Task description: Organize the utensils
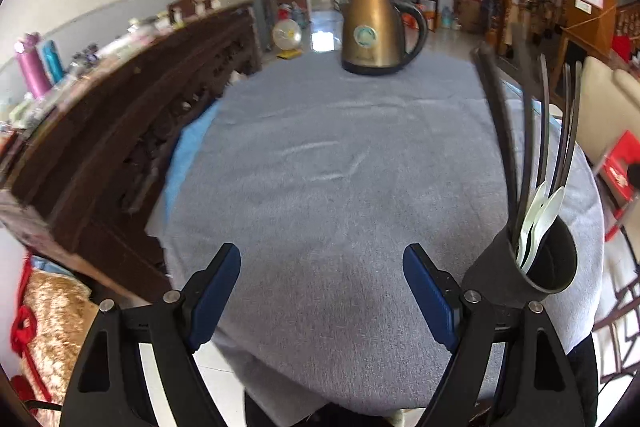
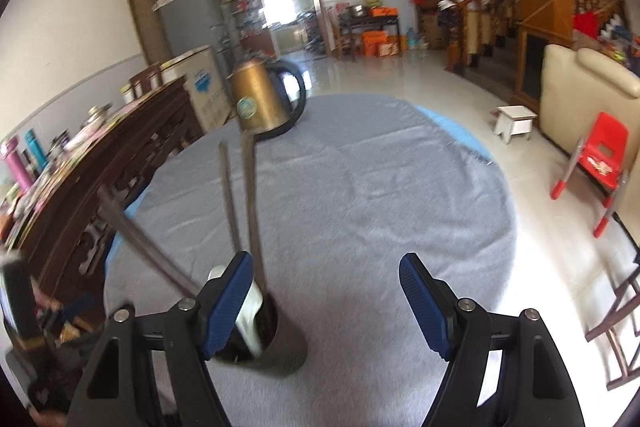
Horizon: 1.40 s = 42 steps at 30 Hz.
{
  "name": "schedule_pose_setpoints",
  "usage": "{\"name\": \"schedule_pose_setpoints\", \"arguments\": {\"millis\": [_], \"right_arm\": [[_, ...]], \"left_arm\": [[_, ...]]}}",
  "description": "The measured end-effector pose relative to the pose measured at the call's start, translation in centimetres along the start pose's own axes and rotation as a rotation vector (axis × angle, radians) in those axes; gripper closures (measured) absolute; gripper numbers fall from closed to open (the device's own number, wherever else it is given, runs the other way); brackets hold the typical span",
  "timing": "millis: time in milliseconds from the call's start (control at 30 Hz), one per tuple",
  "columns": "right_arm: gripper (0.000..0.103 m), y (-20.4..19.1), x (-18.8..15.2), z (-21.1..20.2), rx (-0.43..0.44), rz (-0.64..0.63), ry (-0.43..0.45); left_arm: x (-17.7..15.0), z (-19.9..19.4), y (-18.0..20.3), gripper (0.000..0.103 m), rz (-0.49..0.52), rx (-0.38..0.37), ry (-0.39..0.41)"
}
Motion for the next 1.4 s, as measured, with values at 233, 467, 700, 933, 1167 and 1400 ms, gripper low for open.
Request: {"name": "schedule_pose_setpoints", "arguments": {"millis": [233, 467, 700, 933, 1167, 1400], "right_arm": [[0.024, -0.6, -0.5, -1.0, 0.112, -0.031, 0.014], [0.024, -0.9, -2.8, -1.6, 0.209, -0.054, -0.046], [0.024, -0.7, -3.8, -4.1, 0.228, -0.051, -0.025], [0.024, -3.0, -3.7, -4.8, 0.255, -0.08, -0.02], [0.024, -5.1, -4.1, -5.4, 0.258, -0.135, -0.005], [0.024, -4.9, -4.1, -5.5, 0.253, -0.131, -0.002]], "left_arm": [[0.0, -4.3, 0.9, 0.019, 0.004, 0.077, 0.019], [-0.8, -7.9, 1.0, 0.019, -0.042, 0.147, 0.04], [-0.3, -11.7, 0.6, 0.019, -0.031, 0.178, 0.108], [-0.5, -13.0, -1.0, 0.019, -0.045, 0.205, 0.126], [-0.9, -13.4, -1.7, 0.019, -0.066, 0.206, 0.131], [-0.9, -13.4, -1.4, 0.019, -0.063, 0.203, 0.135]]}}
Point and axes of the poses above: each gripper's, at about its wrist camera, not at the fingertips, and z roughly the way its jaws point, y to its right, x to its top, the point moved 8 cm from there along z, roughly the way its jaws point, and after that the axes turned 2 degrees about -x, right-handed, at the moved point
